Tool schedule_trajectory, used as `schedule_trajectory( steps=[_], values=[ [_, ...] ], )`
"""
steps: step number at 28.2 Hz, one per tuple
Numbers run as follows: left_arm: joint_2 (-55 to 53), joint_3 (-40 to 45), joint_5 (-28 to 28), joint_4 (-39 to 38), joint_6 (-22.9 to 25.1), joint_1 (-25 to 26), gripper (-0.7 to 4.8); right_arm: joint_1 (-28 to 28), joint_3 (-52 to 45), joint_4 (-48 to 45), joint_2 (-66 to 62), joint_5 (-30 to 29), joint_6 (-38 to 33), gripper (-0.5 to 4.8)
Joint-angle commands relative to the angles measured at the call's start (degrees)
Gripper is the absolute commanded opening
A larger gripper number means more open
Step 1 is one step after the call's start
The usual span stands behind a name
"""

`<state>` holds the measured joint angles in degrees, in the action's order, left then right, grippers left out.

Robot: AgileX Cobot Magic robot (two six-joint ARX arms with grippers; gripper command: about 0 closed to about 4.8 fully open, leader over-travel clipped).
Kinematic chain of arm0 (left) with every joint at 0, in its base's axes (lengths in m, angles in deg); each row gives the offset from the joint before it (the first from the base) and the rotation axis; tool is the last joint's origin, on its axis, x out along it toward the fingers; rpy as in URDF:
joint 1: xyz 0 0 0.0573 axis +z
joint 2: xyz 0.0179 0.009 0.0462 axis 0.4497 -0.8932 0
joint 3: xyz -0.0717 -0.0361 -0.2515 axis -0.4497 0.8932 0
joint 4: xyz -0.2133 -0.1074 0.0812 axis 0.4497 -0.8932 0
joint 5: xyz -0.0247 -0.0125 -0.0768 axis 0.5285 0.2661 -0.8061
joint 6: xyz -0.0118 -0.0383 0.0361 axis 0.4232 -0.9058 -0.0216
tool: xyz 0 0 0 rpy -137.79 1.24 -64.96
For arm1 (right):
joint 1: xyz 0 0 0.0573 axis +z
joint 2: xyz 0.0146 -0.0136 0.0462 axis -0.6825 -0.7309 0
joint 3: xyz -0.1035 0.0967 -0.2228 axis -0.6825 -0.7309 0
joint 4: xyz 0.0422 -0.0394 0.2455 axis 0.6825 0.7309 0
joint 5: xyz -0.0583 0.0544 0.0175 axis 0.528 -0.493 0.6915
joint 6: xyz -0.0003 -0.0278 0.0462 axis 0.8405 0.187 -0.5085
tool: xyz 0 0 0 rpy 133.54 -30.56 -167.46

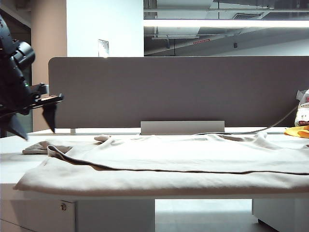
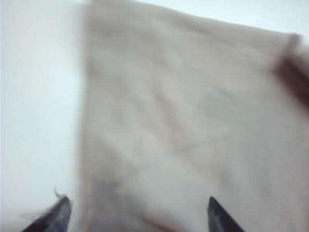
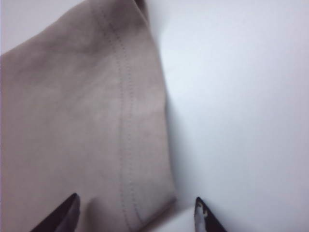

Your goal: Fold the bottom side of the T-shirt horizontally towards the center, about one-third of the way, then fold the sleeve back towards the center, creating a straight line along the edge of the T-shirt, and finally fold the bottom of the T-shirt up towards the top, creating a neat rectangle.

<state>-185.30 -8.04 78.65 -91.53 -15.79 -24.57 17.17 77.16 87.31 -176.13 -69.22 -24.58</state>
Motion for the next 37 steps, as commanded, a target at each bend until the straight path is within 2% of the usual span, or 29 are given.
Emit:
schedule_trajectory(
  steps=[1, 12, 18, 19, 24, 30, 37],
  values=[
    [-0.1, -0.2, 1.0, 0.6, 0.5, 0.3, 3.63, 0.0, 0.2, -0.7, 0.0, 1.2, 0.9, 3.01],
    [-5.9, -0.2, 0.1, 1.0, 0.3, 0.2, 3.61, 0.5, 0.8, -1.3, -0.1, 2.1, 1.2, 3.01],
    [-7.6, -0.2, -1.3, 2.0, 0.2, 0.1, 2.62, 1.4, 0.8, -2.7, -0.8, 2.0, 0.3, 2.99],
    [-7.7, -0.3, -1.6, 2.2, 0.2, 0.1, 2.48, 1.6, 0.8, -2.7, -0.9, 2.0, 0.0, 2.83],
    [-7.7, -0.3, -2.7, 2.3, 0.2, 0.1, 1.36, 2.7, 0.8, -3.2, -2.1, 1.3, -0.1, 1.39],
    [-7.7, -1.6, -4.2, 1.4, 1.3, 0.1, 0.0, 3.7, 0.9, -3.9, -2.1, 0.7, -0.1, 0.41],
    [-7.7, -6.9, -5.2, -2.7, 2.4, -0.4, -0.06, 3.6, 0.9, -4.0, -1.9, -2.1, -0.1, 0.08]
  ],
)
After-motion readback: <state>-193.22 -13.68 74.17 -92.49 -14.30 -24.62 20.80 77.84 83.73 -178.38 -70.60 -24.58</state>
